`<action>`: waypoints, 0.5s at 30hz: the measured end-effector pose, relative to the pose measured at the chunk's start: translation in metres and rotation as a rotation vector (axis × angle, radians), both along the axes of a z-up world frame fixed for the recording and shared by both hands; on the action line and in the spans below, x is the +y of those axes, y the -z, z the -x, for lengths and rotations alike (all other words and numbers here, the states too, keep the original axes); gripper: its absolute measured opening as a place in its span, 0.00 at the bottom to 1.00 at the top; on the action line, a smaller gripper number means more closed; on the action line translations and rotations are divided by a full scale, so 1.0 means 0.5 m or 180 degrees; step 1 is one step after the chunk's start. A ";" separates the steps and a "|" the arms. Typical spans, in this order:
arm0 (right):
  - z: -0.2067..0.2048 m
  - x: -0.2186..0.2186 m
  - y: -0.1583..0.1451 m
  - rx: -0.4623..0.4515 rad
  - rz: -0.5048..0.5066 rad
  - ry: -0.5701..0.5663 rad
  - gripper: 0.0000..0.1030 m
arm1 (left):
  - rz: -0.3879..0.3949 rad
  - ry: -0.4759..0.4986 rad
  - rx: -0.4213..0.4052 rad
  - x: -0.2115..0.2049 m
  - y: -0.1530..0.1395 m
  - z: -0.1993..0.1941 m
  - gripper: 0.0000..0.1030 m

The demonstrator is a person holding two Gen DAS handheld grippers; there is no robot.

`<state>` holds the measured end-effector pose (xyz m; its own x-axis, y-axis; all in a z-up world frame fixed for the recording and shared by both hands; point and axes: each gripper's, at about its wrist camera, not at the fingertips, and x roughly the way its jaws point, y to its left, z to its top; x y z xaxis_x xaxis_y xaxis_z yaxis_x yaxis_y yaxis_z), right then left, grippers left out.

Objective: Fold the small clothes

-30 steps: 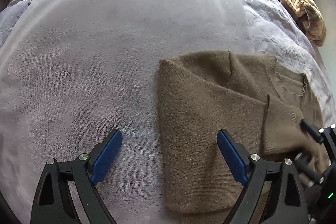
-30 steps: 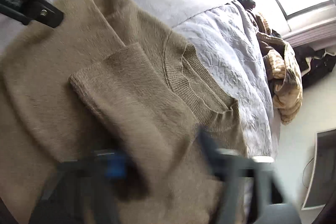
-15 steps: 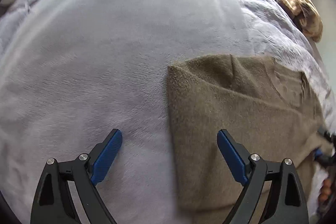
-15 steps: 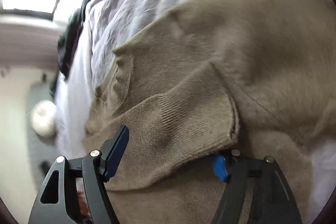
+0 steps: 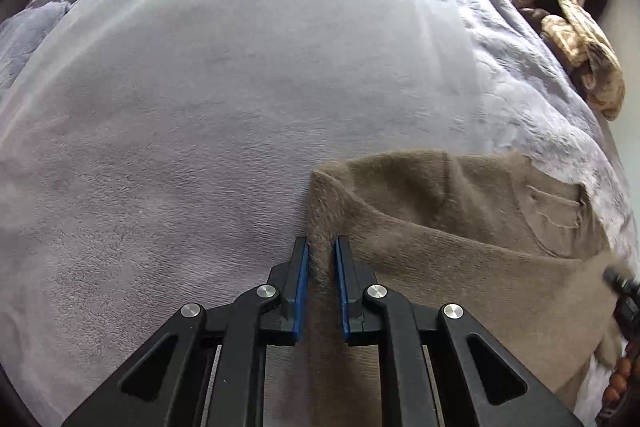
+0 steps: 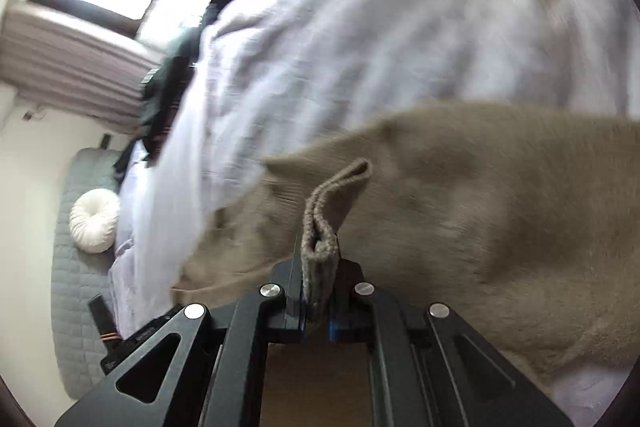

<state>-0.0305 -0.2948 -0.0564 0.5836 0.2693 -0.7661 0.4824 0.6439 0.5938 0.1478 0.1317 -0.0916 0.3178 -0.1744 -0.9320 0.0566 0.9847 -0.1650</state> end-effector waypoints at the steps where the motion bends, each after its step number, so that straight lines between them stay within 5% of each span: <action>1: 0.003 -0.010 0.020 0.0149 -0.0005 0.0048 0.08 | -0.0008 -0.0075 0.0008 0.005 -0.001 -0.004 0.15; 3: 0.028 -0.020 0.068 0.0383 -0.0165 0.0172 0.08 | -0.0039 -0.0098 -0.0013 0.008 -0.014 0.000 0.15; 5: 0.055 -0.024 0.071 0.0321 -0.0284 0.0301 0.13 | -0.0277 -0.0007 -0.0089 0.008 -0.037 0.013 0.15; 8: 0.087 -0.004 0.055 0.0353 -0.0325 0.0383 0.32 | -0.0320 0.0201 -0.0094 0.031 -0.061 0.049 0.15; 10: 0.106 0.021 0.040 0.0332 -0.0435 0.0271 0.54 | -0.0219 0.0319 -0.0043 0.041 -0.070 0.073 0.15; 15: 0.072 0.226 0.059 0.0226 -0.1094 -0.0430 0.54 | -0.0185 0.0337 0.0071 0.054 -0.074 0.122 0.15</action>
